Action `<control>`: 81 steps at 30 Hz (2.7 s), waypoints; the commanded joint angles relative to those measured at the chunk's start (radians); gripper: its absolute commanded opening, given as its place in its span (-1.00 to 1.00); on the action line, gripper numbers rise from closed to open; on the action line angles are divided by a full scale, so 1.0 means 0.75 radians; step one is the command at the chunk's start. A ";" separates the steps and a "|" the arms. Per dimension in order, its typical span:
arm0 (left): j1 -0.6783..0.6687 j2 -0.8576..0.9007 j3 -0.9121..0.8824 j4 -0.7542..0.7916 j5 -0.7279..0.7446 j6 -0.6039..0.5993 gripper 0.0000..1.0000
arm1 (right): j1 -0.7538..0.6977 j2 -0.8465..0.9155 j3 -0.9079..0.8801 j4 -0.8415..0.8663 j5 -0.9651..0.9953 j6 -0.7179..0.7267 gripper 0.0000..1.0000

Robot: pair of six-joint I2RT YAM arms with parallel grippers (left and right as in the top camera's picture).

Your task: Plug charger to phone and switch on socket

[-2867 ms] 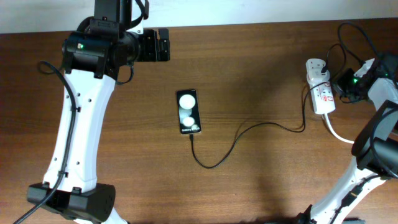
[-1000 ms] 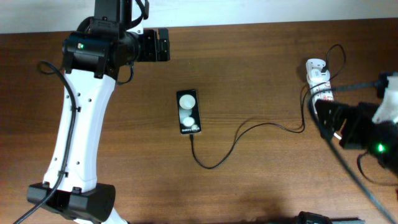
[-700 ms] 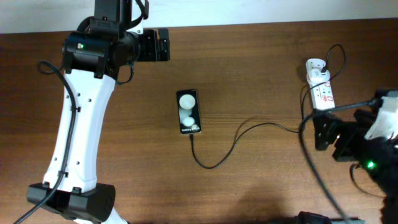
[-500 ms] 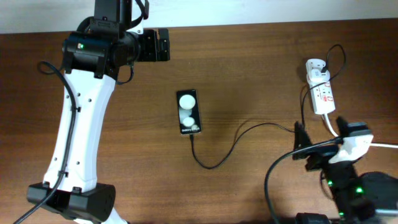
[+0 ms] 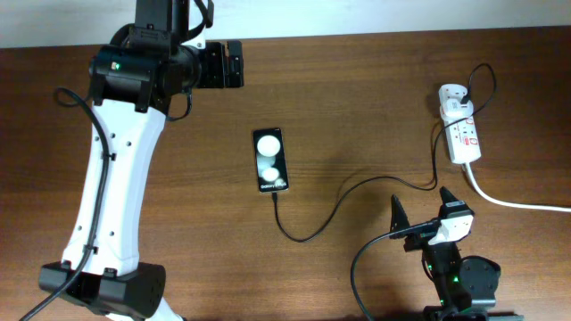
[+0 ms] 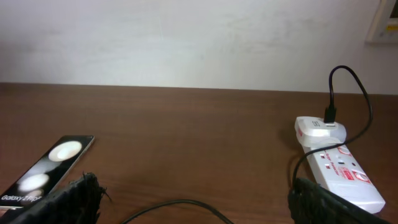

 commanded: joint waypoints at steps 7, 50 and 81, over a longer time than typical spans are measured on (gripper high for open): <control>0.010 -0.014 0.010 0.002 -0.004 0.004 0.99 | 0.012 -0.016 -0.028 0.032 0.012 0.006 0.97; 0.269 -2.400 -2.839 1.442 -0.080 0.463 0.98 | 0.012 -0.016 -0.028 0.032 0.012 0.006 0.97; 0.301 -2.405 -2.839 1.440 -0.073 0.463 0.99 | 0.012 -0.016 -0.028 0.032 0.012 0.006 0.97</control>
